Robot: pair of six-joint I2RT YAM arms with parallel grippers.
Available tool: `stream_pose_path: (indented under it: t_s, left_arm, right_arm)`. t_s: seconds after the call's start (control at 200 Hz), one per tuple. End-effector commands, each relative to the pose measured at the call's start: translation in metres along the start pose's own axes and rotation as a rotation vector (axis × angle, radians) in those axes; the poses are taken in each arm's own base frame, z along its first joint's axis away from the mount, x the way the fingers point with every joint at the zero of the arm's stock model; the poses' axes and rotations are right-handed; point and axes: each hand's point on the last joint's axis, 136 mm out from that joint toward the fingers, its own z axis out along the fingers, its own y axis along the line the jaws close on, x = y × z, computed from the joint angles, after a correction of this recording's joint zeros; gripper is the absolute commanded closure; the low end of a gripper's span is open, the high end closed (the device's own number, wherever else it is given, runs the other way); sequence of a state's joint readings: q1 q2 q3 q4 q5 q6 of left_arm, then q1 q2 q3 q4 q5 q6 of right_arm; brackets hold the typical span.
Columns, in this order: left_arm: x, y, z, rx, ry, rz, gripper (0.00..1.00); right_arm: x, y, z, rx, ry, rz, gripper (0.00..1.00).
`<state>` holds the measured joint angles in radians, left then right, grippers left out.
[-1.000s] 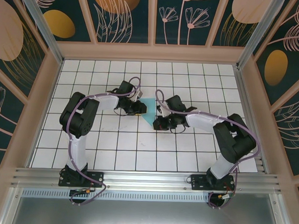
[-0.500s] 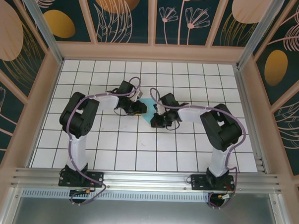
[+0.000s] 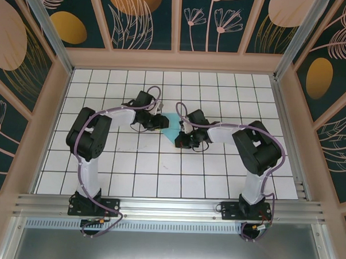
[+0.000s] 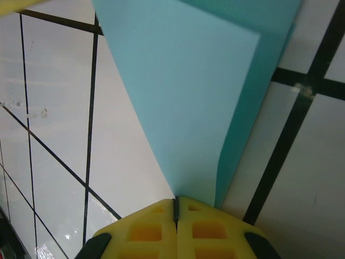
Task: Fold a paper plane with a square sheet of paper (fold left side to right side)
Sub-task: Third fold the triangle at the center of the table.
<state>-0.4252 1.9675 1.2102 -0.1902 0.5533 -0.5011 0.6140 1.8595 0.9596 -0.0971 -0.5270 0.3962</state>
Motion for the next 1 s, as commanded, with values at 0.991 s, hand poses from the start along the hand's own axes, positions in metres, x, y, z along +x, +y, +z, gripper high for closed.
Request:
stream_pose_path:
  t_s: [0.991]
  left_arm:
    - [0.067, -0.041, 0.026, 0.138, 0.075, -0.079, 0.7]
  right_arm:
    - [0.037, -0.046, 0.013, 0.153, 0.107, 0.093, 1.0]
